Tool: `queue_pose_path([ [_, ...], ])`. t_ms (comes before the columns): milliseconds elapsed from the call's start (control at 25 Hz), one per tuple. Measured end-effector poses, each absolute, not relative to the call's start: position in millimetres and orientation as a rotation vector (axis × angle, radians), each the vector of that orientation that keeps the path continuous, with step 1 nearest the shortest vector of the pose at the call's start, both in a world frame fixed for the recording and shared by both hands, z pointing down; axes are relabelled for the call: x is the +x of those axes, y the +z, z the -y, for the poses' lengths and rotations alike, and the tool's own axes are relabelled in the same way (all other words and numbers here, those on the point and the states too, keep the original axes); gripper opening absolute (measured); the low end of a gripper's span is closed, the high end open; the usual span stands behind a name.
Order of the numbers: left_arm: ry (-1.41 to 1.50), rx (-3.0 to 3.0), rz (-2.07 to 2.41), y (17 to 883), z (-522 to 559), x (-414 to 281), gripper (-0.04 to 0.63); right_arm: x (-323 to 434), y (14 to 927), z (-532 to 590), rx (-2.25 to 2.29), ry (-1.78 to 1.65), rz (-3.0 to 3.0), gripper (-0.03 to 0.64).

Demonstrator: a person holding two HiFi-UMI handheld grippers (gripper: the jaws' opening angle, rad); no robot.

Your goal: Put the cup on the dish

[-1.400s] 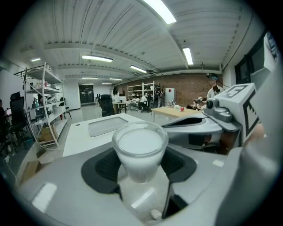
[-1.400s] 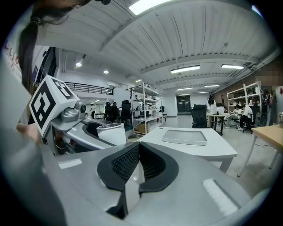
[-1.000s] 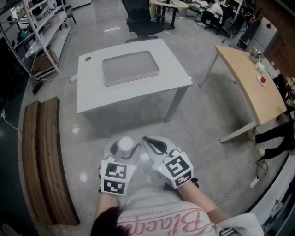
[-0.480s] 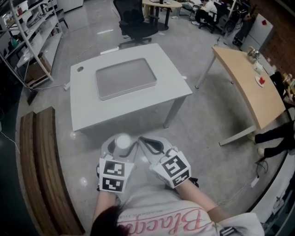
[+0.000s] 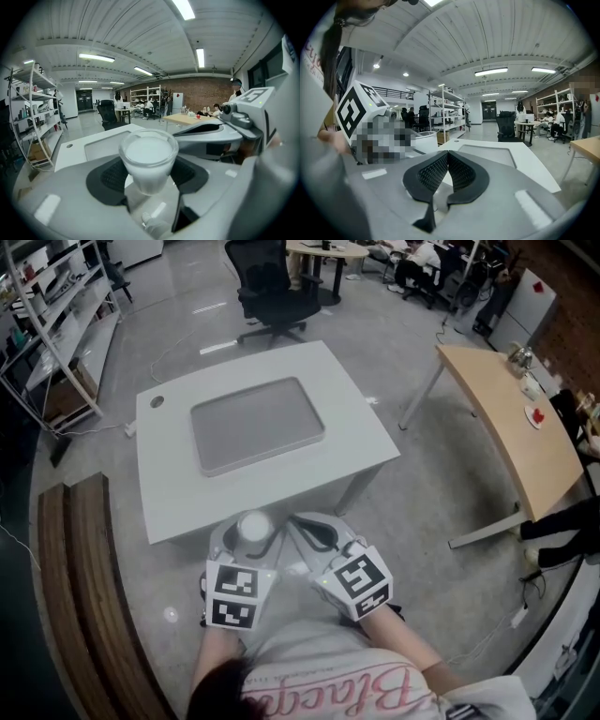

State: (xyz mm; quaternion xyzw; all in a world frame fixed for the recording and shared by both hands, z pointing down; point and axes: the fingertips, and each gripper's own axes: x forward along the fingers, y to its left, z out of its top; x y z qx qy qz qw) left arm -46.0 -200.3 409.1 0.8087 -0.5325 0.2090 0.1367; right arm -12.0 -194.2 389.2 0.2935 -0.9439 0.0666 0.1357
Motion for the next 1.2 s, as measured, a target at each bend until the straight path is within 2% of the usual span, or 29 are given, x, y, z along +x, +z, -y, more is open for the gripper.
queue_pose_path([
  [1200,0.662,2.328,1.531,452.7,389.3,-101.1,0.261,-69.8,420.0,368.7,0.907,0.376,2.684,0.0],
])
